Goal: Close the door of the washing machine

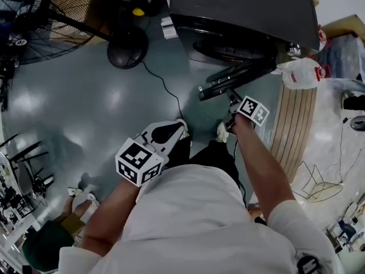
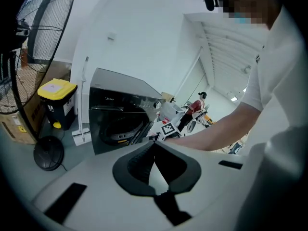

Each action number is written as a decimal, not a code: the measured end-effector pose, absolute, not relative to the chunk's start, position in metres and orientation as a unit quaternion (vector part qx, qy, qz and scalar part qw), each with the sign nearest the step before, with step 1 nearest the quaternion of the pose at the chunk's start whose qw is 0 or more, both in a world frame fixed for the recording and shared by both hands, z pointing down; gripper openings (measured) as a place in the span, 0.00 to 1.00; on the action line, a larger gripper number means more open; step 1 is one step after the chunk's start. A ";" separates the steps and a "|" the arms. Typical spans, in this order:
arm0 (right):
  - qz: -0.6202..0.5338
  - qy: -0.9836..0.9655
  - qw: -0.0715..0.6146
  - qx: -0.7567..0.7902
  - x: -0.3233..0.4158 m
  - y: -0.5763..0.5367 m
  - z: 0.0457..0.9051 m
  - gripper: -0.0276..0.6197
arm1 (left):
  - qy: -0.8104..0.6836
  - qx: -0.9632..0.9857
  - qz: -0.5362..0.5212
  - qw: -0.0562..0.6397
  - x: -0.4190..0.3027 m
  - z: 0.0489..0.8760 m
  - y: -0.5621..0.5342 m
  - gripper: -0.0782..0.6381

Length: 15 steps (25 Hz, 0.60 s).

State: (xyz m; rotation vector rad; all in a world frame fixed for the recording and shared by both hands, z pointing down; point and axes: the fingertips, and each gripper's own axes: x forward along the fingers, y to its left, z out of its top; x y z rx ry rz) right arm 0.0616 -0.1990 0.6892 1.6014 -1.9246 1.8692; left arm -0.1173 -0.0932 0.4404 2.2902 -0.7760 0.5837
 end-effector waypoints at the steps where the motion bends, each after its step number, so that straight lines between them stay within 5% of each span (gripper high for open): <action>1: 0.597 -0.616 0.006 0.514 0.059 -0.204 0.689 0.19 | -0.296 0.871 0.221 0.322 -0.121 0.441 -0.093 0.13; 15: 0.559 -0.666 0.010 0.494 0.030 -0.276 0.687 0.18 | -0.311 0.860 0.225 0.337 -0.154 0.451 -0.089 0.13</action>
